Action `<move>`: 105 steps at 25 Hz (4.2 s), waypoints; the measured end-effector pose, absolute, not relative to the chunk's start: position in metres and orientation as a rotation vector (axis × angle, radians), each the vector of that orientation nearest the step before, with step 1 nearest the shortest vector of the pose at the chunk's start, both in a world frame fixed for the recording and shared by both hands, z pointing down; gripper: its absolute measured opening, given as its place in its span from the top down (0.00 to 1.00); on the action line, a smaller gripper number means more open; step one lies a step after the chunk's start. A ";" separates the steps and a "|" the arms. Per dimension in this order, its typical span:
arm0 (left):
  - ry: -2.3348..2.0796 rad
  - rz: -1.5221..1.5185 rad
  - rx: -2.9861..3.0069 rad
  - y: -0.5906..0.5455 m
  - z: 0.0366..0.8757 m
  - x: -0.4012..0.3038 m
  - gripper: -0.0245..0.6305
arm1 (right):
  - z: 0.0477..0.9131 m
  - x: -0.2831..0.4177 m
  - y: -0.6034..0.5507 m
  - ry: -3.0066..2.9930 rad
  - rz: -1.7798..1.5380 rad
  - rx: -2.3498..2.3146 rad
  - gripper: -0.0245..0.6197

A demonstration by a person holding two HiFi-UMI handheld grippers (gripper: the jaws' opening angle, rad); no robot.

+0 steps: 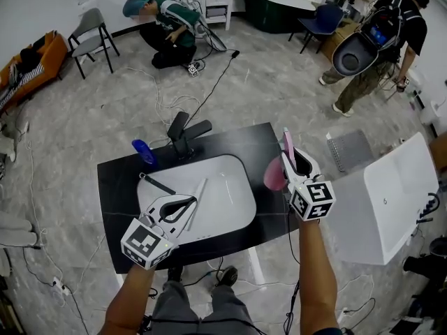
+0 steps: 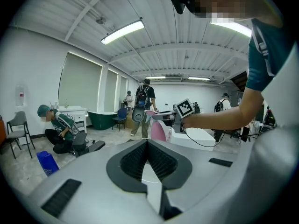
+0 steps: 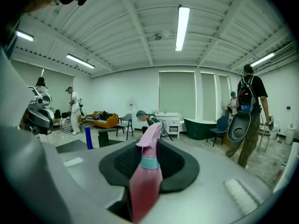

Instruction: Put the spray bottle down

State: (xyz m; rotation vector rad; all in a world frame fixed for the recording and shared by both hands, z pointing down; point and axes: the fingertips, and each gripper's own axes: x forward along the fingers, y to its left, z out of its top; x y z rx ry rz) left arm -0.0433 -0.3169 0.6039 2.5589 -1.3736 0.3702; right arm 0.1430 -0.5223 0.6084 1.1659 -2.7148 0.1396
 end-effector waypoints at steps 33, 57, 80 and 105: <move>-1.419 0.406 2.441 -0.354 0.688 -0.070 0.96 | 0.702 0.123 -0.616 -2.760 0.090 1.208 0.79; -1.401 0.397 2.477 -0.337 0.670 -0.071 0.96 | 0.707 0.110 -0.571 -2.746 0.002 1.140 0.74; -1.398 0.375 2.525 -0.299 0.620 -0.089 0.96 | 0.693 0.108 -0.535 -2.609 0.080 1.131 0.61; -1.410 0.373 2.570 -0.279 0.561 -0.098 0.96 | 0.622 0.120 -0.508 -2.592 0.074 1.204 0.60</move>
